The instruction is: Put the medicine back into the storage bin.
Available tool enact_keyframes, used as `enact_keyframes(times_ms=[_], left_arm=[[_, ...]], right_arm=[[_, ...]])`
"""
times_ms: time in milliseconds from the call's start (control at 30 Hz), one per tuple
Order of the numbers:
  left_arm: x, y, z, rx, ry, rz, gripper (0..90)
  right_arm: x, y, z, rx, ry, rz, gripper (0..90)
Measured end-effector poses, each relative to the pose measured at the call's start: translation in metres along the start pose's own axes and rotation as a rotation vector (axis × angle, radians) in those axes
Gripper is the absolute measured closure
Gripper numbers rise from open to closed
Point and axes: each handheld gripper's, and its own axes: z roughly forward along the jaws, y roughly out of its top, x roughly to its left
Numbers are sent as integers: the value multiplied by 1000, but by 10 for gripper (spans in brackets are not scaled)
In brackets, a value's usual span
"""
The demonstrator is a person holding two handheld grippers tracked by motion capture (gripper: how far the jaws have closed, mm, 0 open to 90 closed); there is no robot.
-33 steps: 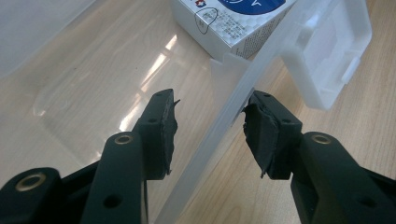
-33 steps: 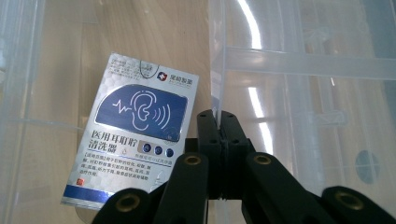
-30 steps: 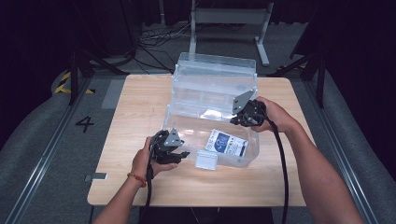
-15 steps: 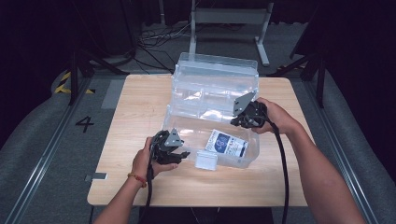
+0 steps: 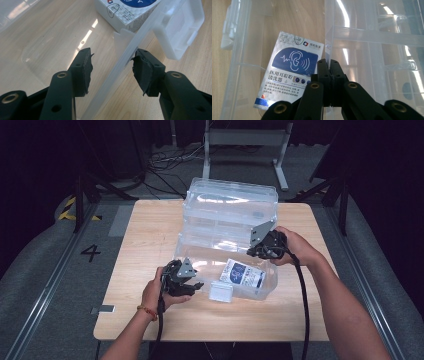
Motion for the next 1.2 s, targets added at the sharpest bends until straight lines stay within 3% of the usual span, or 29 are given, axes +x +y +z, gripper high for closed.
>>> enact_keyframes(times_ms=[1200], left_arm=[[0, 1, 1, 8, 3, 1, 462]], right_arm=[[14, -1, -5, -19, -34, 0, 884]])
